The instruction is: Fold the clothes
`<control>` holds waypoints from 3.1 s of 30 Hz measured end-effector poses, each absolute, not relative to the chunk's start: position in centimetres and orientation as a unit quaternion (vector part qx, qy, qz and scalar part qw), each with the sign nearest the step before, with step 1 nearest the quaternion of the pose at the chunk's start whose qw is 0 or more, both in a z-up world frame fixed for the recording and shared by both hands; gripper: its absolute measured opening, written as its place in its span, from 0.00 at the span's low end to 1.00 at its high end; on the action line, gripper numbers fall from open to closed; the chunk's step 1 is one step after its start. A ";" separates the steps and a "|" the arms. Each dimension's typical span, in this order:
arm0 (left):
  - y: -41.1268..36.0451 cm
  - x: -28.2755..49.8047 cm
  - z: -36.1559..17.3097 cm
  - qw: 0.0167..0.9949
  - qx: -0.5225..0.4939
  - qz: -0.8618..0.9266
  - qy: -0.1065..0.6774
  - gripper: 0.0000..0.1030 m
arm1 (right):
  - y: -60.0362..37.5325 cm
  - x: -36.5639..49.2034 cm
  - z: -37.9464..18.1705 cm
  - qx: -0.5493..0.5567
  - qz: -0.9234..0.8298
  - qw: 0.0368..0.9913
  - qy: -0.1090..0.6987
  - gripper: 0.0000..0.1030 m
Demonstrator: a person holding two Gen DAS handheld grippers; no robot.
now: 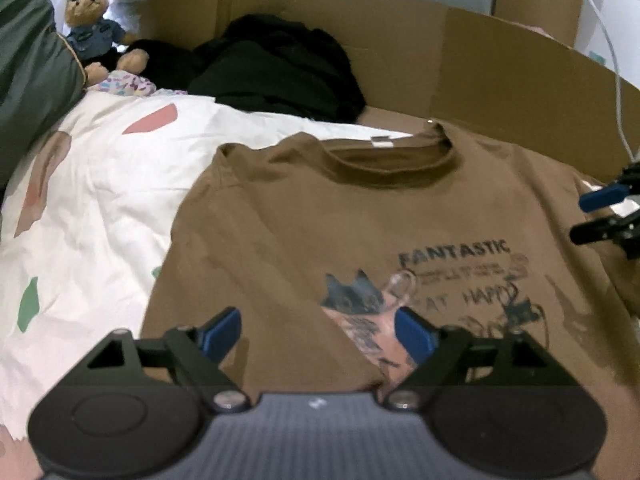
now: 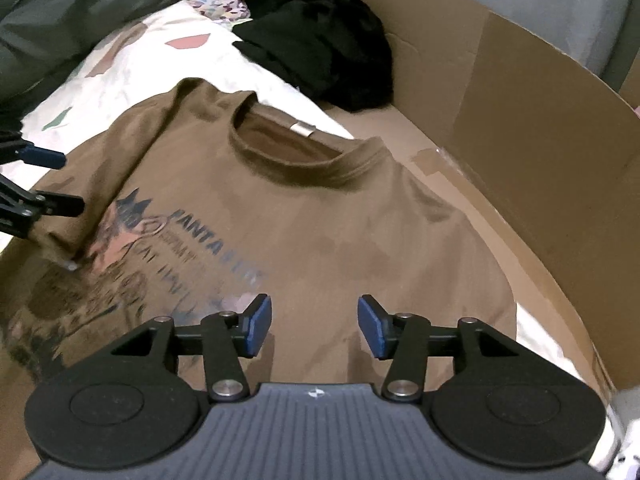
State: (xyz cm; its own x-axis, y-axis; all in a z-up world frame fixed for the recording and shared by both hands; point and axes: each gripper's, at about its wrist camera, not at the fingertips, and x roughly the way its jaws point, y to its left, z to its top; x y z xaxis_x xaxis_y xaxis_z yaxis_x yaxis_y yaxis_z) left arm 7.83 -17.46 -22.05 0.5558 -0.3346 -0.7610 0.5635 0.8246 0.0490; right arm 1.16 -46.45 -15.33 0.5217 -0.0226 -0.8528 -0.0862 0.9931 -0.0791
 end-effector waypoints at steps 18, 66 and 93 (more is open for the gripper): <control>-18.9 6.7 -25.7 0.886 0.193 -0.203 0.370 0.53 | -47.0 -7.2 -16.1 -0.034 0.025 0.862 0.505 0.58; 2.0 30.6 -17.5 0.916 0.089 -0.020 0.390 0.17 | -47.2 -6.9 -21.0 -0.019 0.064 0.823 0.565 0.59; -0.2 18.2 -20.9 0.913 0.007 -0.064 0.402 0.72 | -56.9 -9.7 -13.3 0.098 -0.037 0.884 0.456 0.63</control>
State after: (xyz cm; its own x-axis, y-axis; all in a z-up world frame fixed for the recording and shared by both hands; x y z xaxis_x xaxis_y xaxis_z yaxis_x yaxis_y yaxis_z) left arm 18.21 -0.18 -20.90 0.6687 -0.1123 -0.7350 0.1229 0.9916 -0.0397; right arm -9.75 -56.90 -13.25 0.5820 0.0244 -0.8128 0.1545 0.9780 0.1400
